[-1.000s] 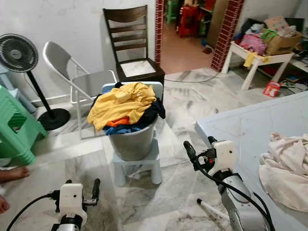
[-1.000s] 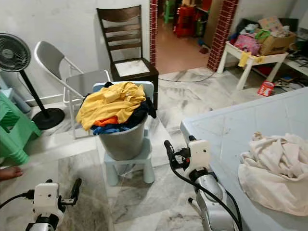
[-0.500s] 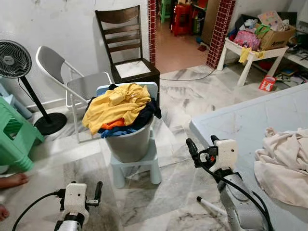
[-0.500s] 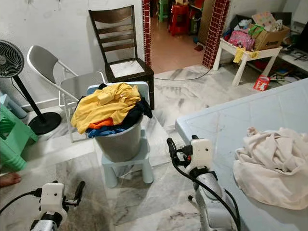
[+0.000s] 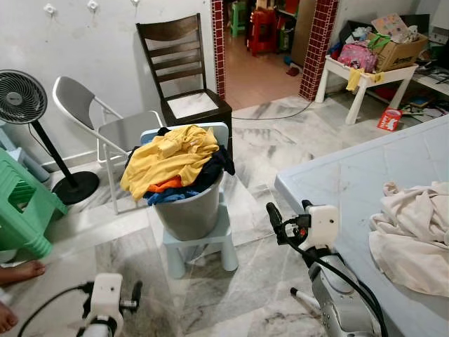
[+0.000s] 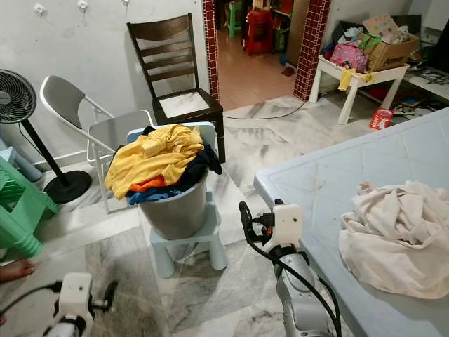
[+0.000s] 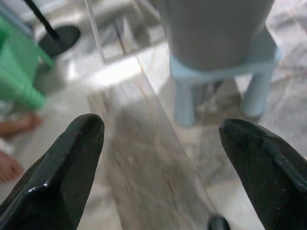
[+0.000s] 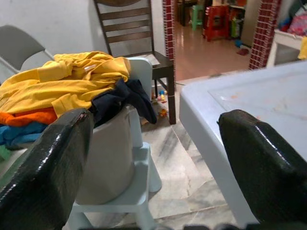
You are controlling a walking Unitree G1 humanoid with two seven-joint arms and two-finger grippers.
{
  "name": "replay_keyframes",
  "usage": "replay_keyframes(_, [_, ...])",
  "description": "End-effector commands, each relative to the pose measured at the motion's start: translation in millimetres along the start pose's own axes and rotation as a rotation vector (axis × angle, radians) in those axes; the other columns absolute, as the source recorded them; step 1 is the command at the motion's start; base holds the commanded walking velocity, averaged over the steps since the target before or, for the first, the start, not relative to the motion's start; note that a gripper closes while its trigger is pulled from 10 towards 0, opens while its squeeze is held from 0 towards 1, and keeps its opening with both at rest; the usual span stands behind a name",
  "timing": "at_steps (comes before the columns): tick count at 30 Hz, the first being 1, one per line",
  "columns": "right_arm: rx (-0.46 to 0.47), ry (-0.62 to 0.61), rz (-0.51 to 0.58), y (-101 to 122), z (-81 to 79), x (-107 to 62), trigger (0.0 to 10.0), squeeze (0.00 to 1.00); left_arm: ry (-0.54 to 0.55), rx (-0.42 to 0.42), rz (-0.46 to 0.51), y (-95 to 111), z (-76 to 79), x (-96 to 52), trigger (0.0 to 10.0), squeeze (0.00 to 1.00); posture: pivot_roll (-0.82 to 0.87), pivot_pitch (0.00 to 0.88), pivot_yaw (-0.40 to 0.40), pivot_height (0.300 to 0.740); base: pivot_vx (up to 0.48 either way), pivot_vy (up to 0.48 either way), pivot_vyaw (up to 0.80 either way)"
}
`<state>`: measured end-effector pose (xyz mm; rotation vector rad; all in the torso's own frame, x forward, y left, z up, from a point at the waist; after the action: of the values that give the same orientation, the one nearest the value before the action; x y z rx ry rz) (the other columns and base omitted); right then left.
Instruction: Hang hanger
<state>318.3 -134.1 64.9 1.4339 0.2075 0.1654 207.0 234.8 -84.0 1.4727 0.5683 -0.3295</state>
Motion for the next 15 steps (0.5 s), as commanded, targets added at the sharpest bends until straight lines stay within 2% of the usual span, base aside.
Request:
replay_keyframes(1, [-0.014,0.03,0.01,4,-2.9,4.6,10.0,0.0,0.031,-0.009,-0.027,-9,-1.9,-3.0,10.0,0.0,0.13,0.0,-0.011,0.74,0.0,0.0,0.0])
replay_keyframes(5, [-0.038,0.074,0.015,8,-4.9,9.4,10.0,0.0,0.06,-0.044,-0.061,-21,-0.6,-8.0,10.0,0.0,0.13,0.0,-0.048,0.74,0.0,0.0,0.0])
replay_keyframes(9, [-0.059,0.116,0.018,11,-7.3,12.7,10.0,0.0,0.073,-0.073,-0.039,-17,-0.2,-6.4,10.0,0.0,0.13,0.0,-0.084,0.74,0.0,0.0,0.0])
replay_keyframes(10, [-0.052,0.131,0.021,12,-8.6,13.6,10.0,0.0,0.052,-0.068,0.083,4,6.9,-3.3,10.0,0.0,0.13,0.0,-0.089,0.74,0.0,0.0,0.0])
replay_keyframes(11, [0.01,0.159,0.037,19,-12.1,15.7,10.0,0.0,0.008,-0.064,0.344,58,25.6,-10.2,10.0,0.0,0.13,0.0,-0.094,0.74,0.0,0.0,0.0])
replay_keyframes(12, [0.062,0.17,0.052,26,-14.0,17.0,10.0,0.0,-0.001,-0.068,0.423,79,31.6,-18.2,10.0,0.0,0.13,0.0,-0.094,0.74,0.0,0.0,0.0])
replay_keyframes(13, [0.096,0.177,0.063,30,-15.2,17.7,10.0,0.0,-0.002,-0.071,0.452,88,33.8,-23.2,10.0,0.0,0.13,0.0,-0.094,0.74,0.0,0.0,0.0])
replay_keyframes(15, [0.131,0.228,0.105,44,-20.3,16.9,10.0,0.0,0.0,-0.065,0.476,96,34.8,-26.4,10.0,0.0,0.13,0.0,-0.095,0.74,0.0,0.0,0.0])
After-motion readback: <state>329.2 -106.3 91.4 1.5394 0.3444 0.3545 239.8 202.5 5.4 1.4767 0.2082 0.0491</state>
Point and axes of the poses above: a point about 5 cm out from each wrist's last joint towards the gripper, its own x axis pointing out of the wrist towards the gripper, its own y axis along the axis of the wrist's last joint, z = x × y, the point moved 4 cm from there along x, pointing out of the wrist towards the gripper, and after that the axes turned 11 degrees about -x, right-handed, at the moved point
